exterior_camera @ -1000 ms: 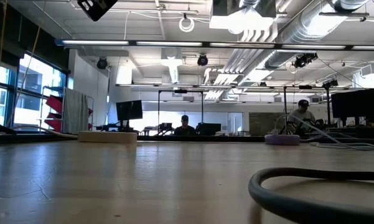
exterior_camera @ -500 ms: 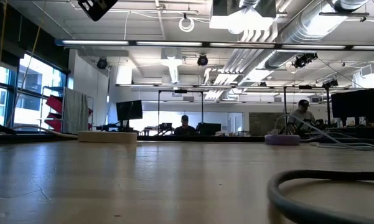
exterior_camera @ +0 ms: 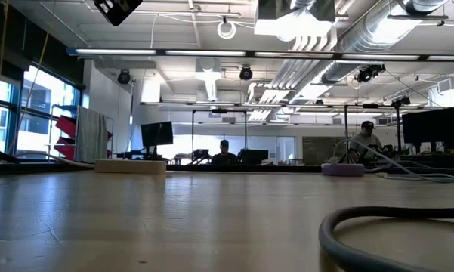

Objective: Insert USB
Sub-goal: Insert the black charger cable into the white charger adapter in the bottom white outlet extension

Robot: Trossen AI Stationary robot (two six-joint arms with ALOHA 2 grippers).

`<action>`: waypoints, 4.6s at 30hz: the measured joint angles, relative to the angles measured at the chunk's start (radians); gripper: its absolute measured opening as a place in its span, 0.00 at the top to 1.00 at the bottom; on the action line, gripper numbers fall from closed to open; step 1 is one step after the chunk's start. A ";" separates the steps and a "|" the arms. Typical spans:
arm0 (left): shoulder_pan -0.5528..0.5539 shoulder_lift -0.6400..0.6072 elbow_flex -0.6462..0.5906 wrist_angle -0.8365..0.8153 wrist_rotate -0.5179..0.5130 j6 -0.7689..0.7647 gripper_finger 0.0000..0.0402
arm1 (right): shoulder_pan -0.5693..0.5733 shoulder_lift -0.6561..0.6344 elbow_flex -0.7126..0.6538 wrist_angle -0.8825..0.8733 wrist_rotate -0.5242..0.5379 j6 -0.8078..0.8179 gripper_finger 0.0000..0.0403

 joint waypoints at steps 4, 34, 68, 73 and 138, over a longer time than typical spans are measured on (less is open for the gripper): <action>0.000 0.000 0.000 0.000 -0.014 0.000 0.88 | 0.013 0.000 0.000 0.002 0.010 0.062 1.00; -0.013 0.000 0.000 0.251 -0.027 0.240 0.88 | -0.151 -0.297 -0.002 0.342 0.365 0.253 1.00; -0.035 0.007 0.000 0.503 -0.094 0.253 0.76 | -0.334 -0.322 -0.002 0.774 0.374 0.066 1.00; -0.035 0.006 0.000 0.504 -0.059 0.219 0.85 | -0.334 -0.322 -0.002 0.766 0.376 0.059 1.00; 0.079 -0.169 0.000 0.535 0.458 -0.558 1.00 | -0.133 -0.328 0.141 0.884 0.745 -1.203 0.73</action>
